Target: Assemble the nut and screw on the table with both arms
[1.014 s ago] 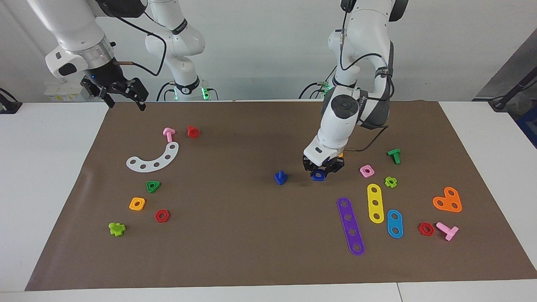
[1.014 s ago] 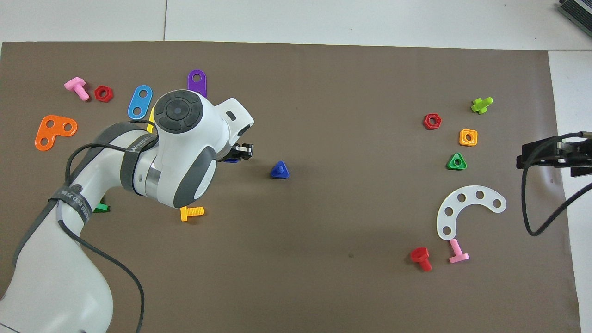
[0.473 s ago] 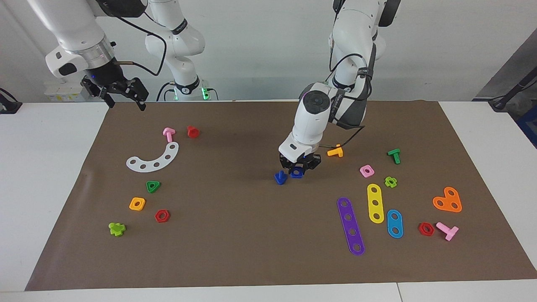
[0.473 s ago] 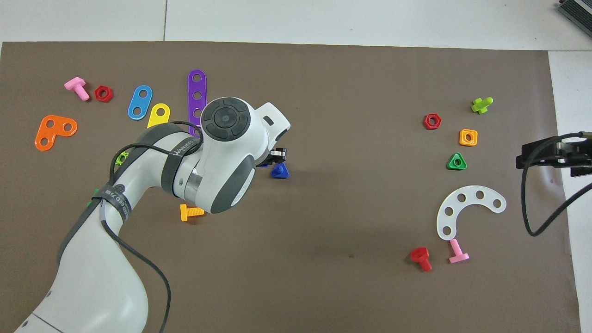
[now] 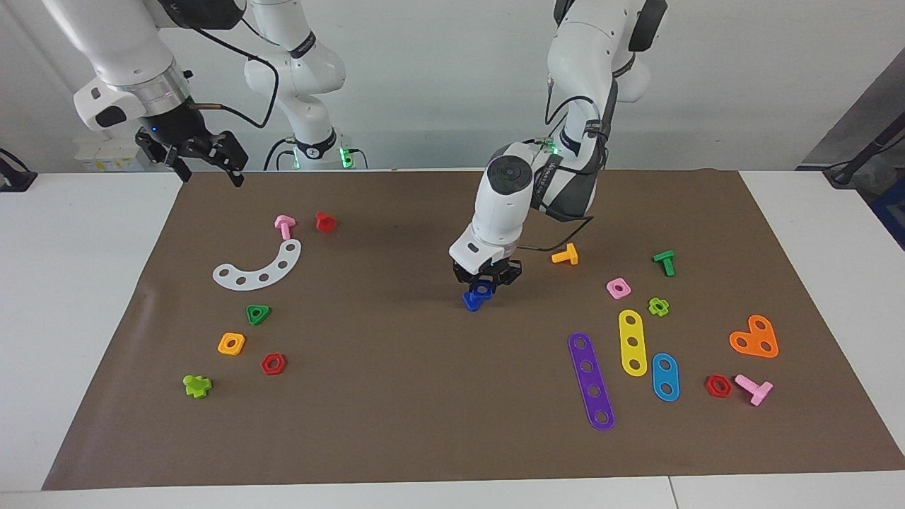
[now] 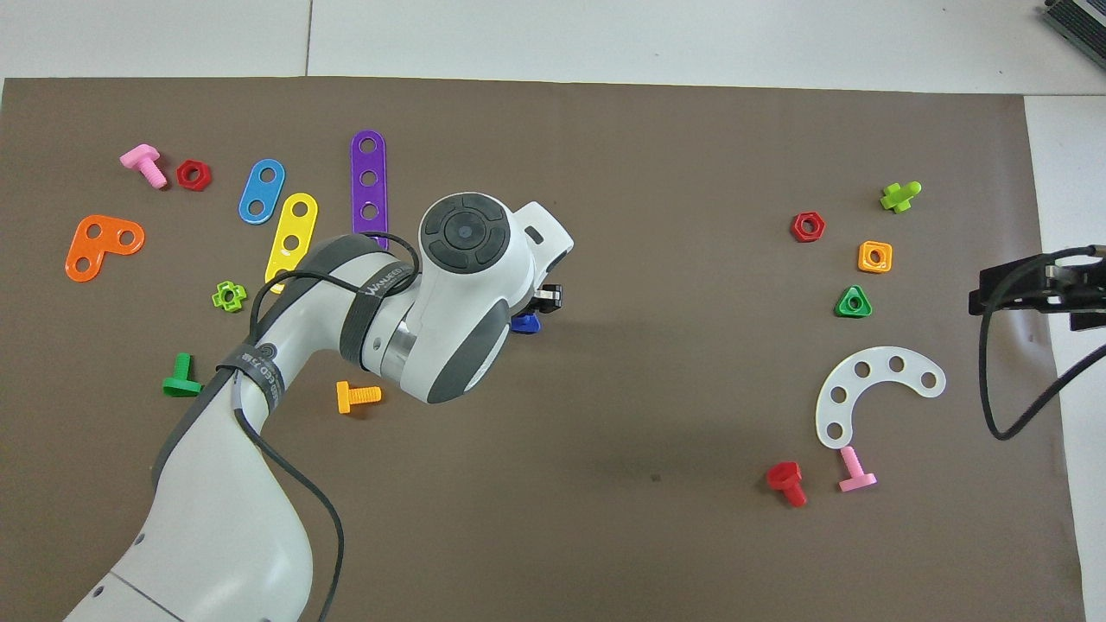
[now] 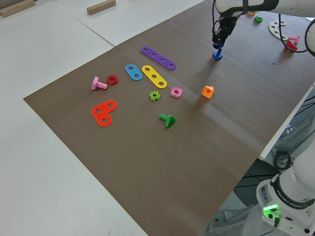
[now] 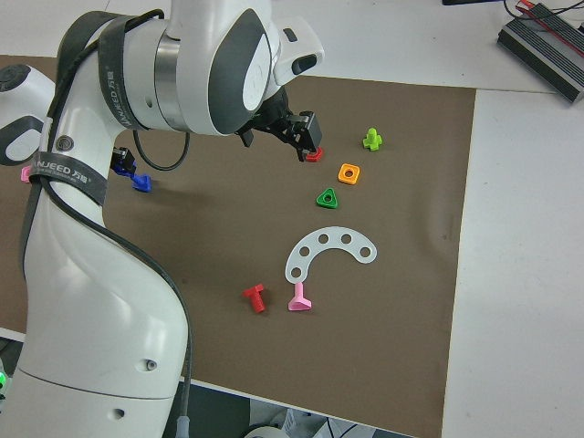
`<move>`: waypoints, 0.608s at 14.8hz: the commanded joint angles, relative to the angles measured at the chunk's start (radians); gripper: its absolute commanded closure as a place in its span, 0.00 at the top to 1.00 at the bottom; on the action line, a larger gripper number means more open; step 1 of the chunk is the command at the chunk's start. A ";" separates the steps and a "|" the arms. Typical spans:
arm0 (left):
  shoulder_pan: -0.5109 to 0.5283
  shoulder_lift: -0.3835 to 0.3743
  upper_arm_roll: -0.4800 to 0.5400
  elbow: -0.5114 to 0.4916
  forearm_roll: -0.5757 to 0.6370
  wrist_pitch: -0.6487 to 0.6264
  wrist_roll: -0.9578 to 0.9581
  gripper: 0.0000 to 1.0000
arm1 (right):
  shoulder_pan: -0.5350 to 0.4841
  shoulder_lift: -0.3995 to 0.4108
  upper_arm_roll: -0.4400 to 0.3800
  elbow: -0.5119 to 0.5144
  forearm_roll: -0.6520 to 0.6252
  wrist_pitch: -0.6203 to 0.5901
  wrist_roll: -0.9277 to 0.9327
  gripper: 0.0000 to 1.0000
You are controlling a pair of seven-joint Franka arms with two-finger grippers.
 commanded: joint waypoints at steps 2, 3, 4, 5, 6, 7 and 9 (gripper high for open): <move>-0.023 0.021 0.016 0.034 -0.016 -0.014 -0.009 0.10 | 0.002 -0.019 -0.008 -0.023 -0.006 0.022 -0.020 1.00; -0.023 0.021 0.016 0.031 -0.015 -0.009 -0.009 0.09 | 0.000 -0.019 -0.008 -0.023 -0.006 0.022 -0.018 1.00; -0.023 0.021 0.016 0.030 -0.015 -0.002 -0.009 0.09 | -0.001 -0.019 -0.008 -0.023 -0.006 0.022 -0.018 1.00; -0.023 0.021 0.016 0.028 -0.015 0.006 -0.009 0.09 | -0.001 -0.019 -0.008 -0.023 -0.006 0.022 -0.015 1.00; -0.023 0.026 0.016 0.027 -0.016 0.014 -0.010 0.09 | -0.001 -0.019 -0.008 -0.023 -0.006 0.022 -0.015 1.00; -0.023 0.028 0.016 0.027 -0.016 0.020 -0.011 0.09 | 0.000 -0.020 -0.008 -0.021 -0.003 0.021 -0.018 1.00; -0.023 0.029 0.016 0.027 -0.013 0.021 -0.015 0.09 | 0.006 -0.022 -0.002 -0.021 0.003 0.021 -0.020 1.00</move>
